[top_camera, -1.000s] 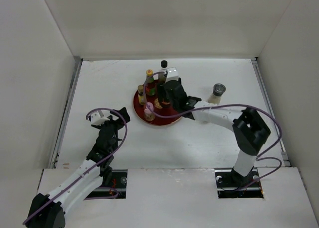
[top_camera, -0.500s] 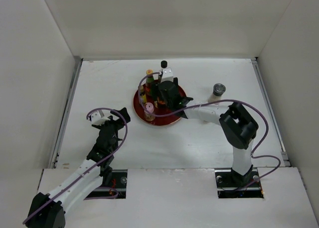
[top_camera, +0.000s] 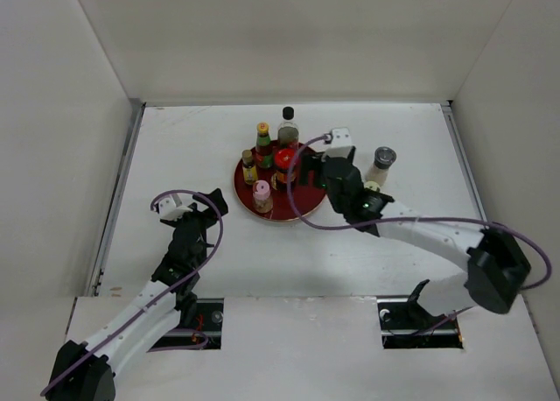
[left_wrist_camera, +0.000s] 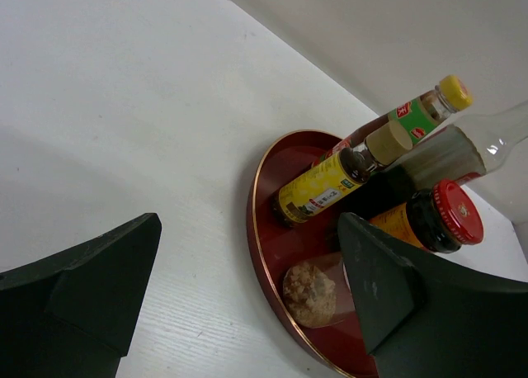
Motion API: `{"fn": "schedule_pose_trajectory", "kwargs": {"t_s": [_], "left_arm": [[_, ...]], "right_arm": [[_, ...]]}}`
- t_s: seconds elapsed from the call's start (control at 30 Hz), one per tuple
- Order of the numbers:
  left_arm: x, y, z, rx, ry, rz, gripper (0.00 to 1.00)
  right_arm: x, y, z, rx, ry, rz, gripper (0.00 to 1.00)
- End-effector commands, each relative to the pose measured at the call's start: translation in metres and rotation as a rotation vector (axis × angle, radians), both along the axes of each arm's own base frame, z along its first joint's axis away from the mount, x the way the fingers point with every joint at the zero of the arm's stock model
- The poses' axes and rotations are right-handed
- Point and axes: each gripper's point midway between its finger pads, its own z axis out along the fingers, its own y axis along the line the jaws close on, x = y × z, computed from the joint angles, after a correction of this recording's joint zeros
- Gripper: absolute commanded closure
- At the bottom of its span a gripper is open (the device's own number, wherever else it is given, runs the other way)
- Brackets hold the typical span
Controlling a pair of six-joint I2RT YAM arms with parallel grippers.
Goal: Organize the condiment bottles
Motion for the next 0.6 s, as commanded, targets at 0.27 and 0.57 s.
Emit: {"fn": "schedule_pose_trajectory", "kwargs": {"t_s": [0.27,0.57], "left_arm": [[0.002,-0.007,0.008,-0.027,-0.032,-0.022,0.11],[0.003,-0.011,0.007,-0.026,-0.029,-0.034,0.11]], "right_arm": [[-0.024,-0.189,-0.070,-0.093,0.144,-0.458,0.00],[0.006,-0.177,-0.104,-0.060,0.229,-0.454,0.24]]}}
